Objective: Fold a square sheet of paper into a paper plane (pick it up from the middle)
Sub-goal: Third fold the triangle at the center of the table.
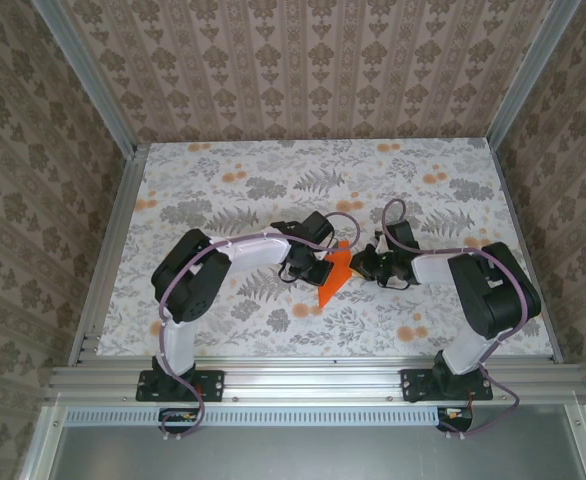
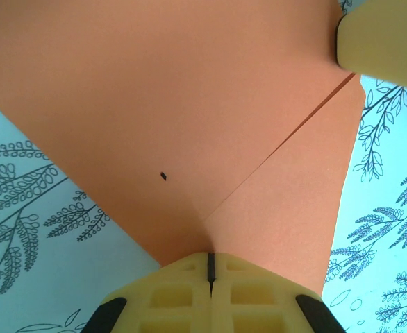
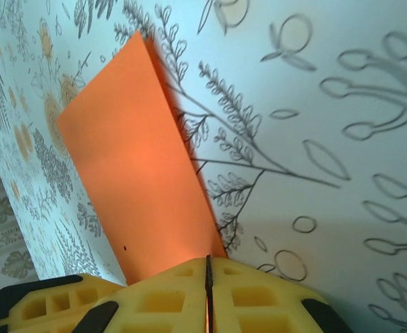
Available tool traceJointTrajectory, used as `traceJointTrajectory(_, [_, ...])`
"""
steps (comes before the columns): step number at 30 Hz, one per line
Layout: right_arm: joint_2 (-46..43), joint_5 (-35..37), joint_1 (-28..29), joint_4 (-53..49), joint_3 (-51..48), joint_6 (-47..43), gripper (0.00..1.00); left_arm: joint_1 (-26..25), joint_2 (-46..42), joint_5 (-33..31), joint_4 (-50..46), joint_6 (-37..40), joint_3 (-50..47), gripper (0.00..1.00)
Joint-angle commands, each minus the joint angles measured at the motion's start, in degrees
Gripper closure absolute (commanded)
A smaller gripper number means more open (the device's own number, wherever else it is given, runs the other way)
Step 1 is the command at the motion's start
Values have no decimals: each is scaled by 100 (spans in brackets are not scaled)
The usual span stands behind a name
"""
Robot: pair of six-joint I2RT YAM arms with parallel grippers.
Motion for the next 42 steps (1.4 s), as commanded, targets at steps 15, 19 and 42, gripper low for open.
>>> traceJointTrajectory(15, [-1160, -94, 317, -207, -381, 135, 91, -39, 194, -297, -400, 2, -200, 100])
traceJointTrajectory(19, [-1114, 77, 881, 559, -794, 760, 91, -4, 202, -241, -383, -30, -168, 100])
traceJointTrajectory(42, [-811, 990, 2439, 503, -739, 1131, 93, 75, 198, -119, -383, -63, -190, 100])
